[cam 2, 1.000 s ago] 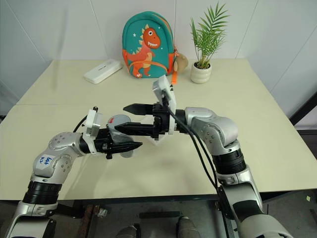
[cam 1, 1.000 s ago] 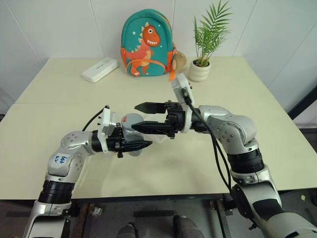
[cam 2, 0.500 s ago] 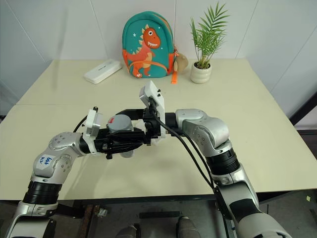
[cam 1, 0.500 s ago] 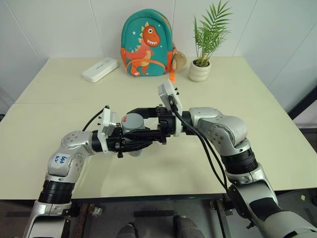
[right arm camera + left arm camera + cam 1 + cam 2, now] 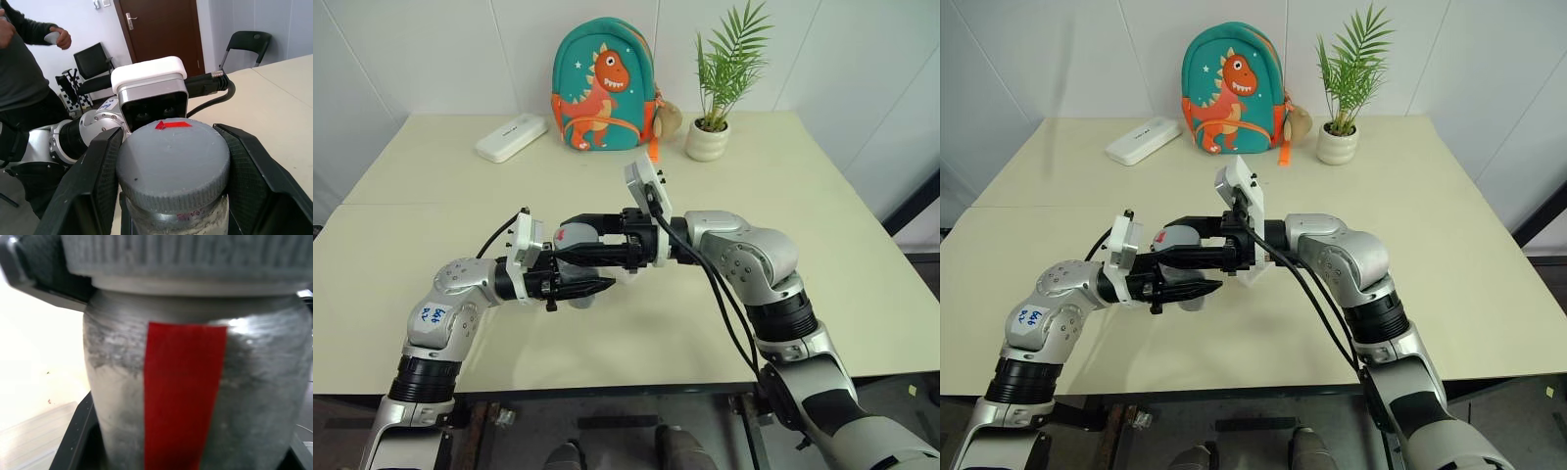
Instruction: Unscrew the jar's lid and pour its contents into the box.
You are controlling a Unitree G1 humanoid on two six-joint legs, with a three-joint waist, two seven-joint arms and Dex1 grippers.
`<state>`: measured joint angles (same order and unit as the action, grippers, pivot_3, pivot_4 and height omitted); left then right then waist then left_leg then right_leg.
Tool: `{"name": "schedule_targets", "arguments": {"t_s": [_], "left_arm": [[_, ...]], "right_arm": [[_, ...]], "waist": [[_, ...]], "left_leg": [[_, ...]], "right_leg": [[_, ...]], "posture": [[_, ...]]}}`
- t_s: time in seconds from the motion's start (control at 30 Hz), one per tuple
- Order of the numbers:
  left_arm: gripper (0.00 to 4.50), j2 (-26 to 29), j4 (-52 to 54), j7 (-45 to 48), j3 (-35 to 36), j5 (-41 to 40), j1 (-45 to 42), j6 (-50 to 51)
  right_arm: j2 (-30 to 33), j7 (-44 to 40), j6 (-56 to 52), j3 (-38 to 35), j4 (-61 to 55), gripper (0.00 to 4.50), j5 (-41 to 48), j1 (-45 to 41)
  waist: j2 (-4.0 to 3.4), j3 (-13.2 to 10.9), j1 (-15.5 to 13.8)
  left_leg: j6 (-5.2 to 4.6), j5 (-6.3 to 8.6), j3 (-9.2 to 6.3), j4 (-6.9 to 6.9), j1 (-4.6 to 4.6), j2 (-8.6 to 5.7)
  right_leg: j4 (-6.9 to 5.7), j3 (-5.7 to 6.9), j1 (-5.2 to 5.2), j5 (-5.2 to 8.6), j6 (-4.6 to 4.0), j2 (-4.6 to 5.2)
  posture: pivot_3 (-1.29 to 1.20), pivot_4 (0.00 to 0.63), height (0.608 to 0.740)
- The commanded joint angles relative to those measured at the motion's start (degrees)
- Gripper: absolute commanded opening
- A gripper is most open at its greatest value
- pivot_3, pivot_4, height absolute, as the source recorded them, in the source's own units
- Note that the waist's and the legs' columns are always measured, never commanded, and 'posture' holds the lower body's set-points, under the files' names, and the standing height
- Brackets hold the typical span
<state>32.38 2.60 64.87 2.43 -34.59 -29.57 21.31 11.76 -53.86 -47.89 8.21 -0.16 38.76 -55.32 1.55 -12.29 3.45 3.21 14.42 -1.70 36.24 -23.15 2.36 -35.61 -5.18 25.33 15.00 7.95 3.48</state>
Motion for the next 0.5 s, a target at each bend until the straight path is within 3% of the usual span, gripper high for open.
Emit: {"name": "schedule_targets", "arguments": {"t_s": [0.03, 0.2, 0.33, 0.5], "left_arm": [[2.10, 0.3, 2.3, 0.0, 0.6, 0.1, 0.3, -0.8], [2.10, 0.6, 2.2, 0.1, 0.8, 0.2, 0.4, -0.8], [2.10, 0.6, 2.5, -0.3, 1.2, 0.2, 0.6, -0.9], [2.10, 1.3, 2.6, -0.7, 2.6, 0.1, 1.4, -0.9]], "right_arm": [[-3.7, 5.2, -5.8, -12.1, -1.0, 2.56, 14.1, -3.2], [-3.9, 9.4, -9.0, -18.0, -2.0, 2.56, 21.9, -3.7], [3.5, 9.6, -2.0, -15.9, -5.7, 2.56, 12.0, 1.4], [15.5, 8.2, 15.7, -12.1, -4.2, 2.56, -6.7, 13.4]], "waist": [[0.00, 0.0, 0.0], [0.00, 0.0, -0.1], [0.00, 0.0, -0.2], [0.02, 0.0, -0.3]], "left_leg": [[0.00, 0.00, 0.00, 0.00, 0.00, 0.00], [0.00, 0.00, -0.01, -0.01, -0.01, 0.01], [0.00, 0.00, 0.01, -0.04, -0.03, 0.01], [0.00, 0.00, 0.06, -0.07, -0.08, 0.00]], "right_leg": [[-0.01, 0.00, 0.00, 0.00, 0.00, 0.00], [0.01, 0.00, 0.01, -0.01, -0.01, 0.01], [0.07, 0.00, 0.01, 0.00, -0.01, 0.00], [0.23, -0.01, 0.00, 0.00, 0.00, 0.01]], "posture": [[0.00, 0.150, 0.740], [0.00, 0.150, 0.740], [0.00, 0.150, 0.740], [0.00, 0.150, 0.740]]}}
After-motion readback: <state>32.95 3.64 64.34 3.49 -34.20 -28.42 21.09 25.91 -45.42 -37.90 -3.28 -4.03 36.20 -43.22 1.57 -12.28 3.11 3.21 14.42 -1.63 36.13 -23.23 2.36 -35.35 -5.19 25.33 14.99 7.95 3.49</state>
